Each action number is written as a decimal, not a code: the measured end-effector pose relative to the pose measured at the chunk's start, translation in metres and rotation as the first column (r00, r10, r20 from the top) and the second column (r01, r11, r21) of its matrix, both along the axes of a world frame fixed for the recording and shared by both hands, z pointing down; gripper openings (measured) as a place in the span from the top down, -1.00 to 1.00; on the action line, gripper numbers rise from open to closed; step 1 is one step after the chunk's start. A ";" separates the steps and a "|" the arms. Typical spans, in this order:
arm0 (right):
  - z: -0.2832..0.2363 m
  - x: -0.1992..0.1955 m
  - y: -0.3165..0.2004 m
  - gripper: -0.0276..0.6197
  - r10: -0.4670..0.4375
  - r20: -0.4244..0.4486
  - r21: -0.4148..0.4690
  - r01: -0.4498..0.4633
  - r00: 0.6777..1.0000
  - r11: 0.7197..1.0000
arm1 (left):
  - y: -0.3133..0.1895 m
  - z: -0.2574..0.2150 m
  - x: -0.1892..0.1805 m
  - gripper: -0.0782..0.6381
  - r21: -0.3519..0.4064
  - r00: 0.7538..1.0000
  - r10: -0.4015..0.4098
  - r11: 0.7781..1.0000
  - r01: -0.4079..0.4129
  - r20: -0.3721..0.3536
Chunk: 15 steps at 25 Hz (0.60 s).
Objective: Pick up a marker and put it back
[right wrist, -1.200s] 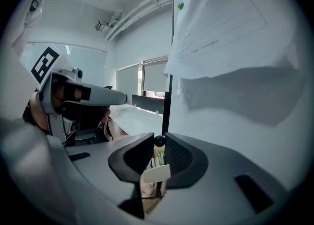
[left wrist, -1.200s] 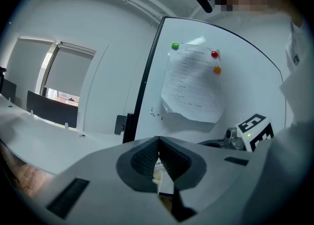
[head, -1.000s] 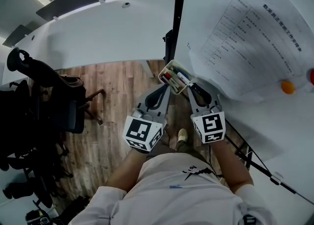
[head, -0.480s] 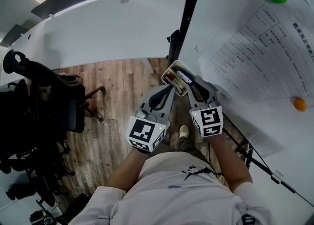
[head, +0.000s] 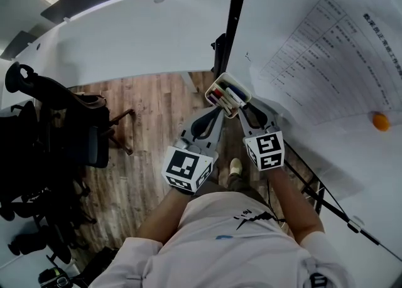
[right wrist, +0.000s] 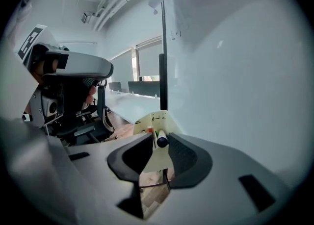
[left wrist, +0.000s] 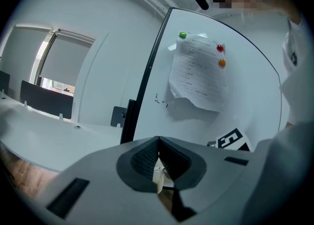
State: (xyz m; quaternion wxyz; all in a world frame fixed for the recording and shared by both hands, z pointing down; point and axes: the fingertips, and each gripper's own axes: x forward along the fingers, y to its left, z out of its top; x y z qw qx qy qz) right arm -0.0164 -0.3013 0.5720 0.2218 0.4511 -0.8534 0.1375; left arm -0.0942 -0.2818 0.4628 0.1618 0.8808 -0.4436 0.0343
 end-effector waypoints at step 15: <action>-0.085 0.001 0.035 0.65 -0.085 0.107 0.147 0.069 0.991 0.987 | 0.036 -0.025 0.025 0.75 0.051 0.999 -0.025 0.998 0.023 0.032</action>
